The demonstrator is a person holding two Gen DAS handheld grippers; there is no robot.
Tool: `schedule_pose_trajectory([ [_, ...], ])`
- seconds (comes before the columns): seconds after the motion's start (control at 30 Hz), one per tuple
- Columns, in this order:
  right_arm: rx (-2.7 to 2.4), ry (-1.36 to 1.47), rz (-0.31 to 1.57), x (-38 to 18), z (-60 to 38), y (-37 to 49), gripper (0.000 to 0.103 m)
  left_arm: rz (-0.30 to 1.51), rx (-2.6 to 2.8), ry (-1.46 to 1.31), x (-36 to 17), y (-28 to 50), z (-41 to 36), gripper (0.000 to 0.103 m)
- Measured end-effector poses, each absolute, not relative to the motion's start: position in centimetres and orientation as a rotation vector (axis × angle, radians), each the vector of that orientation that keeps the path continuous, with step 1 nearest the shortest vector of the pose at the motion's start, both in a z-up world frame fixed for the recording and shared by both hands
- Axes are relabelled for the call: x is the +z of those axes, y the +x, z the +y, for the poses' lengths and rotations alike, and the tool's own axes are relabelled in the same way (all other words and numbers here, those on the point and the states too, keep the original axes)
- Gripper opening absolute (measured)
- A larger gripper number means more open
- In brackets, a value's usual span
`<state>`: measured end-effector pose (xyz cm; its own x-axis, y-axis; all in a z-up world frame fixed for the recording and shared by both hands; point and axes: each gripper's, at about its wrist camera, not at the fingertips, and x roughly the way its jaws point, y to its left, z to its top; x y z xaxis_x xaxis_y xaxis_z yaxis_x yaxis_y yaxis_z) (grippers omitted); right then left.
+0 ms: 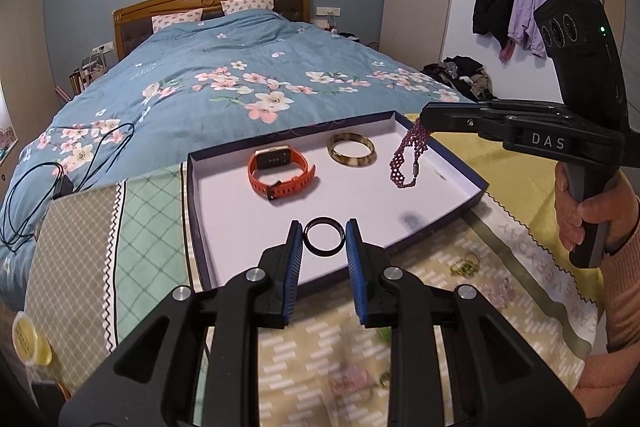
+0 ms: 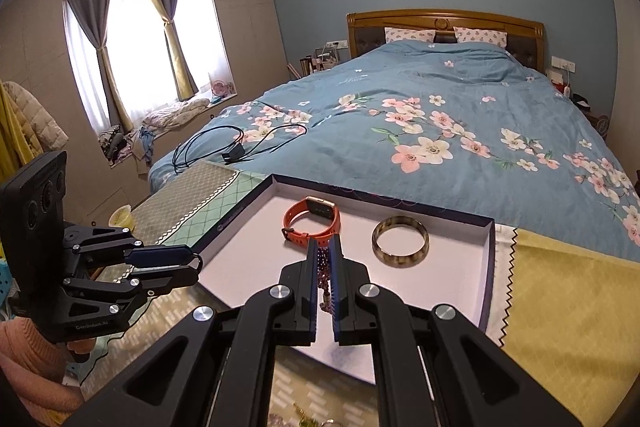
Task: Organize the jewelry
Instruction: 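Carry the black ring over the box while the right tool lowers and releases the beaded bracelet inside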
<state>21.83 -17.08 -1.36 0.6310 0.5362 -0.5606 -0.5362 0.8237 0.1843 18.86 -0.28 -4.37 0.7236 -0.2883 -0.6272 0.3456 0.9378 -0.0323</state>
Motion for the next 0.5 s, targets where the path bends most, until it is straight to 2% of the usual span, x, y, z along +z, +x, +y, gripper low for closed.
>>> schedule_pose_trajectory([
  [0.5,0.602,0.022,0.677,-2.3,-16.5,25.2,0.004,0.719,-0.328,0.11,-5.9,22.9,-1.0,0.022],
])
